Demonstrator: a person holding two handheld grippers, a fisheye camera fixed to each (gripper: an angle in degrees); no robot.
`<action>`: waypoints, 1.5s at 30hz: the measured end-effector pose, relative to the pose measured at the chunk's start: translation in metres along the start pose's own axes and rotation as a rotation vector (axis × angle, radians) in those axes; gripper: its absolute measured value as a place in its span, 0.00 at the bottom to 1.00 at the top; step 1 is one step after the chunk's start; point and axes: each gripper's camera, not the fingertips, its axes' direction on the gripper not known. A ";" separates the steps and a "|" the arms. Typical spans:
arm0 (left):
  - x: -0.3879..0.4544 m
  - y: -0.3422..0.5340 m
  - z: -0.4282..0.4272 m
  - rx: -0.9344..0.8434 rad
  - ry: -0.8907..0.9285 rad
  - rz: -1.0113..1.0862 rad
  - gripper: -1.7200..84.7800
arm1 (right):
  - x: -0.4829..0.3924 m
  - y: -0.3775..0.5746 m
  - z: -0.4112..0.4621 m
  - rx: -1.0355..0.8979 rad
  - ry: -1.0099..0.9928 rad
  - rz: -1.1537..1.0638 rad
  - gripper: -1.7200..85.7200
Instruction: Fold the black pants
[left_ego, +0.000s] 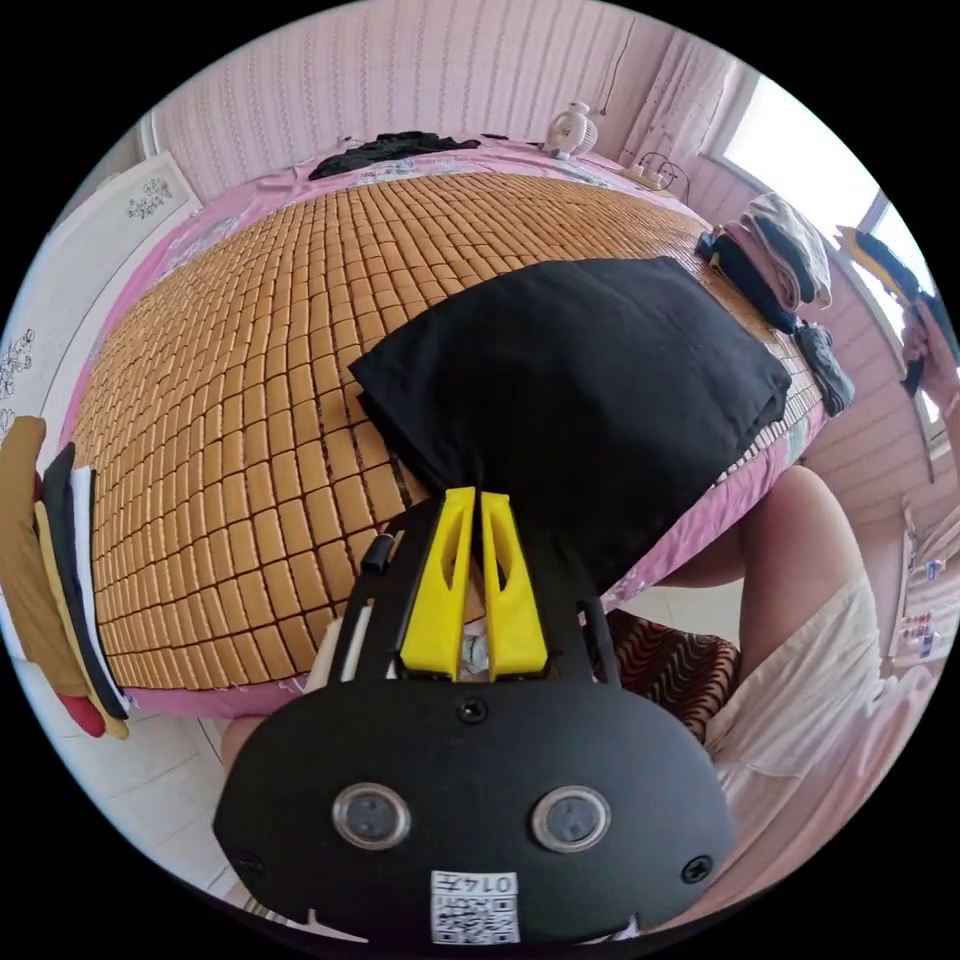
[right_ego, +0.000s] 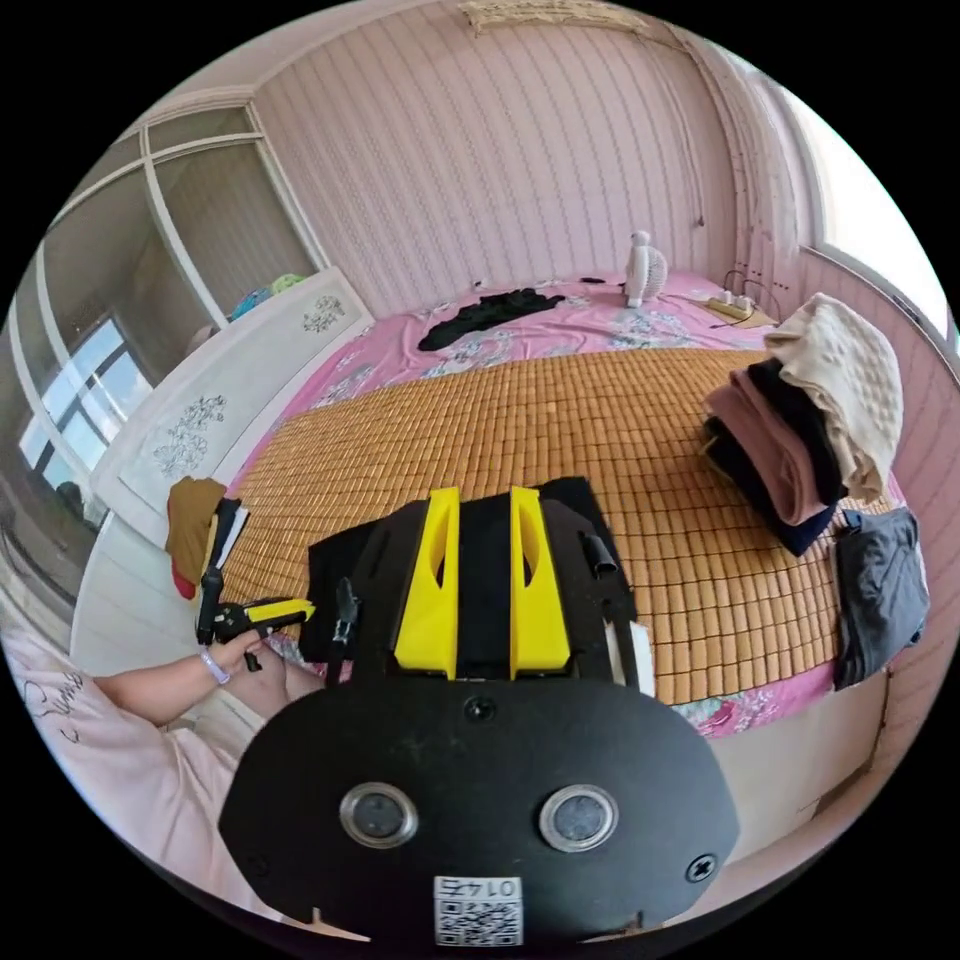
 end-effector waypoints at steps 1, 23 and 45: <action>-0.001 0.000 -0.001 -0.006 0.026 -0.015 0.01 | -0.014 0.006 0.024 -0.067 -0.053 -0.031 0.12; -0.003 0.031 -0.066 0.157 0.213 0.028 0.01 | -0.250 0.051 0.250 -0.539 0.133 -0.797 0.02; 0.010 -0.117 -0.039 0.084 0.037 0.039 0.15 | 0.043 0.049 -0.127 0.072 -0.104 -0.049 0.02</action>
